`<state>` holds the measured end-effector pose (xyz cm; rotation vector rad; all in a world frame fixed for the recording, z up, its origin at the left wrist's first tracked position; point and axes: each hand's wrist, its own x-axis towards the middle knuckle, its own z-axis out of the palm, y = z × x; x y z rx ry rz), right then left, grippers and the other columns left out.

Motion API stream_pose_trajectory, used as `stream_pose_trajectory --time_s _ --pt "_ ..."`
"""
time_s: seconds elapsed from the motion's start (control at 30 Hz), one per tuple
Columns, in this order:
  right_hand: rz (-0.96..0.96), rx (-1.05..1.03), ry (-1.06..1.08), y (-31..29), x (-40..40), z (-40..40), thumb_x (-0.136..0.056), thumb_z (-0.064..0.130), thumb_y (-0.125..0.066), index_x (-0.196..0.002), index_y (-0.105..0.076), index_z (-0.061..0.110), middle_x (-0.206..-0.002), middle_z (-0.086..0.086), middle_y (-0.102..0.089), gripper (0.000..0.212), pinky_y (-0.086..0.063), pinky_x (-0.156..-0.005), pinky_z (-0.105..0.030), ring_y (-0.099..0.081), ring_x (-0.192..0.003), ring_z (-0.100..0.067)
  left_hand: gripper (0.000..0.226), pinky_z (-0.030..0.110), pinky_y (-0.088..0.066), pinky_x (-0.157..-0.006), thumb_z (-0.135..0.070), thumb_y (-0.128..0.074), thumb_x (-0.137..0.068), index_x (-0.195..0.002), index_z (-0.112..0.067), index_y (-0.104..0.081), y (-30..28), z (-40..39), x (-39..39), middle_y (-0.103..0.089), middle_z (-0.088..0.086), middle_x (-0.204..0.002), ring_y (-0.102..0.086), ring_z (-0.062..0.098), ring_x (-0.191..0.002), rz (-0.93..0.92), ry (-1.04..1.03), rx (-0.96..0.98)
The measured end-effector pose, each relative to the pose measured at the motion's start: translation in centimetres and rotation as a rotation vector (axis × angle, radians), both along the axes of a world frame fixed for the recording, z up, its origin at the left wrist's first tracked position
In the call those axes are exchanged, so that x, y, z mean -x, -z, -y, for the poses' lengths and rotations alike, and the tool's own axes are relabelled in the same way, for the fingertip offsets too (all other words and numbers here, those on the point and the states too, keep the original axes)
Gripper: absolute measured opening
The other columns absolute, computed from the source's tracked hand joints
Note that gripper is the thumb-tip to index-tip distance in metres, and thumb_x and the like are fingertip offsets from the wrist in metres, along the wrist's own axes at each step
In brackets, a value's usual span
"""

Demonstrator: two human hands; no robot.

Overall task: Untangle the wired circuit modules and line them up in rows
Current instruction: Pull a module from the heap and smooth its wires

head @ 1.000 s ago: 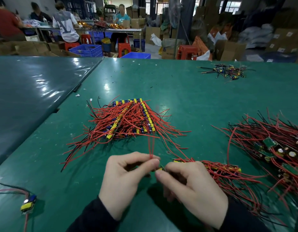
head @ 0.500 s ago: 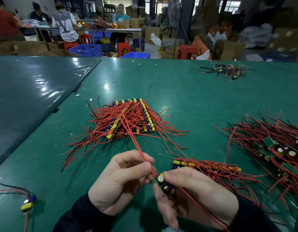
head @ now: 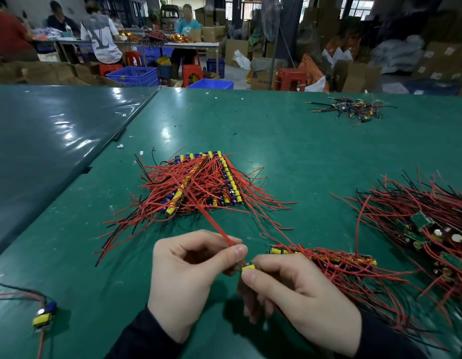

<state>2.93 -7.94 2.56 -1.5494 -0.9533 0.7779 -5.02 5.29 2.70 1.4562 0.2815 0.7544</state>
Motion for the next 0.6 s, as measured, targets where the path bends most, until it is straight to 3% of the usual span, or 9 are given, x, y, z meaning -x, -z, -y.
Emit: stream_pose_trajectory --time_s 0.13,0.2,0.27,0.37,0.43,0.5,0.6 --pt "0.018 0.06 0.048 -0.11 -0.35 0.14 -0.084 0.038 -0.055 -0.082 -0.071 0.018 -0.07 -0.004 -0.069 0.026 -0.045 -0.054 -0.028 -0.063 -0.063 -0.018 0.019 0.018 -0.045 -0.045 -0.015 -0.078 -0.044 -0.058 -0.002 -0.072 0.08 -0.21 -0.1 -0.062 0.012 -0.05 -0.052 0.014 -0.041 -0.059 0.158 0.186" --pt "-0.004 0.054 0.035 -0.11 -0.37 0.2 -0.085 0.034 -0.055 -0.086 -0.07 0.017 -0.074 -0.006 -0.069 0.023 -0.046 -0.055 -0.029 -0.065 -0.064 -0.019 0.023 0.018 -0.044 -0.044 -0.013 -0.079 -0.044 -0.063 -0.003 -0.074 0.21 -0.13 -0.05 -0.062 0.01 -0.051 -0.052 0.013 -0.043 -0.099 0.196 0.201" --pt "-0.08 0.061 -0.004 -0.26 -0.33 0.19 -0.086 0.03 -0.052 -0.077 -0.066 0.014 -0.069 -0.008 -0.068 0.022 -0.045 -0.054 -0.031 -0.065 -0.06 -0.021 0.027 0.017 -0.043 -0.045 -0.012 -0.085 -0.041 -0.066 -0.007 -0.076 0.22 -0.17 -0.03 -0.064 0.008 -0.054 -0.053 0.011 -0.047 -0.139 0.213 0.162" --pt "-0.19 0.06 -0.029 -0.64 -0.39 0.21 -0.083 0.026 -0.051 -0.067 -0.063 0.014 -0.06 -0.009 -0.065 0.022 -0.043 -0.049 -0.022 -0.06 -0.049 -0.019 0.029 0.016 -0.042 -0.044 -0.013 -0.086 -0.041 -0.069 -0.011 -0.077 0.14 -0.49 -0.13 -0.066 0.008 -0.058 -0.055 0.008 -0.05 -0.201 0.286 0.177" --pt "-0.25 0.033 -0.048 -0.87 -0.38 0.23 -0.082 0.021 -0.051 -0.066 -0.063 0.013 -0.056 -0.01 -0.063 0.022 -0.042 -0.045 -0.018 -0.058 -0.044 -0.017 0.028 0.018 -0.043 -0.042 0.0 -0.086 -0.045 -0.07 -0.01 -0.077 0.32 -0.79 -0.18 -0.065 0.011 -0.058 -0.056 0.011 -0.047 -0.214 0.346 0.271" --pt "-0.263 0.023 -0.068 -0.95 -0.29 0.17 -0.082 0.02 -0.05 -0.067 -0.063 0.011 -0.054 -0.009 -0.062 0.021 -0.039 -0.044 -0.02 -0.056 -0.041 -0.016 0.023 0.02 -0.044 -0.042 -0.007 -0.081 -0.051 -0.074 -0.008 -0.077 0.38 -0.84 -0.19 -0.062 0.013 -0.058 -0.054 0.015 -0.044 -0.201 0.373 0.341" --pt "-0.253 0.033 -0.054 -0.76 -0.29 0.04 -0.082 0.021 -0.051 -0.07 -0.063 0.009 -0.049 -0.007 -0.059 0.021 -0.038 -0.042 -0.02 -0.051 -0.037 -0.014 0.031 0.021 -0.045 -0.042 0.004 -0.084 -0.043 -0.071 -0.005 -0.075 0.53 -0.62 -0.26 -0.059 0.017 -0.055 -0.051 0.017 -0.04 -0.181 0.351 0.327"
